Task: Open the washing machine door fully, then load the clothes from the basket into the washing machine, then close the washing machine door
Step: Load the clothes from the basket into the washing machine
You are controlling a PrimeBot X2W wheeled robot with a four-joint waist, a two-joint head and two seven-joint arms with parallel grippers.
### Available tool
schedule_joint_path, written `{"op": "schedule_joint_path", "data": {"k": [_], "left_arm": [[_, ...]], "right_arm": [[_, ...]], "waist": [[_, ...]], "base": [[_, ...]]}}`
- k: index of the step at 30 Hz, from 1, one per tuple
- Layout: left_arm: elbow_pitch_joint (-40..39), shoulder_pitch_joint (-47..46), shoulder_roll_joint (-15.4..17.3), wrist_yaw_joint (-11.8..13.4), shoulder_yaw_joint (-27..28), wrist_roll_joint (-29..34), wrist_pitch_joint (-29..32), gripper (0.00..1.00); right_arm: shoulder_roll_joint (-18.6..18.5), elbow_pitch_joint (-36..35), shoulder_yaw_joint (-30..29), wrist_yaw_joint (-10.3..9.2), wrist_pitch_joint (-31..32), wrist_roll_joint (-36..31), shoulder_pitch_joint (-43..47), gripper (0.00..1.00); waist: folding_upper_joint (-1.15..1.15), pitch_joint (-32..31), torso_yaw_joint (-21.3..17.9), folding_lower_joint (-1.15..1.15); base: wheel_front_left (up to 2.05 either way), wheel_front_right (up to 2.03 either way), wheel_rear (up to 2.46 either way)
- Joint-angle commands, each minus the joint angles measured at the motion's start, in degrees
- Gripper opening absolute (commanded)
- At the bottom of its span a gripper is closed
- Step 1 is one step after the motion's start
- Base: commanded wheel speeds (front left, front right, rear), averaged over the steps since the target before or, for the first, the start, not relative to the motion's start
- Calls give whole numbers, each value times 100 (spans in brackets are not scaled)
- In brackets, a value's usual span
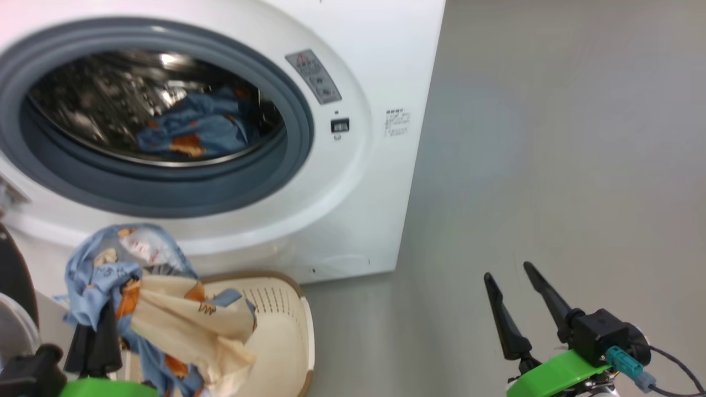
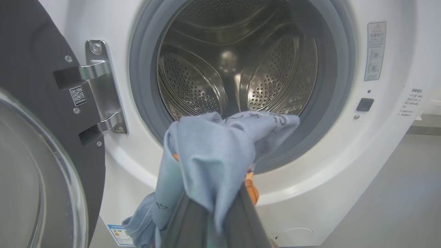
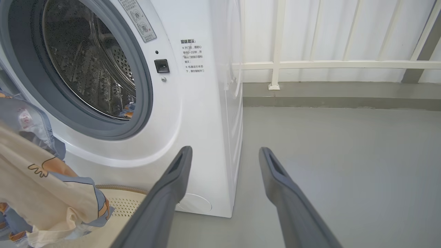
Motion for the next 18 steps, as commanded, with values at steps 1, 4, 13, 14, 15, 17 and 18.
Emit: {"op": "schedule_joint_path", "data": {"k": [1,4,13,14,15,17,18], "left_arm": [[-289,56,46,37,279,101,-38,0],[-404,185,14,40,316,166,-38,0],[-773,737,-49,160,359,589,-38,0],[-792,776,-58,165,358,601,-38,0],[-809,809,-68,170,353,613,-38,0],[-834,860,-85,187,336,646,-38,0],[-842,879,-93,197,326,659,-38,0]], "right_arm": [[-16,-132,166,8,-68,-42,49,100],[-28,-140,183,8,-68,-45,90,100],[-105,-233,192,8,-68,-50,179,100],[-106,-244,179,8,-66,-51,192,100],[-106,-254,164,8,-63,-52,203,100],[-106,-271,138,8,-58,-54,219,100],[-105,-279,129,8,-56,-55,225,100]], "waist": [[0,-448,4,0],[0,-555,-1,0],[0,-754,31,0],[0,-764,41,0],[0,-770,50,0],[0,-784,64,0],[0,-789,69,0]], "base": [[0,0,0],[0,0,0],[0,0,0],[0,0,0],[0,0,0],[0,0,0],[0,0,0]]}}
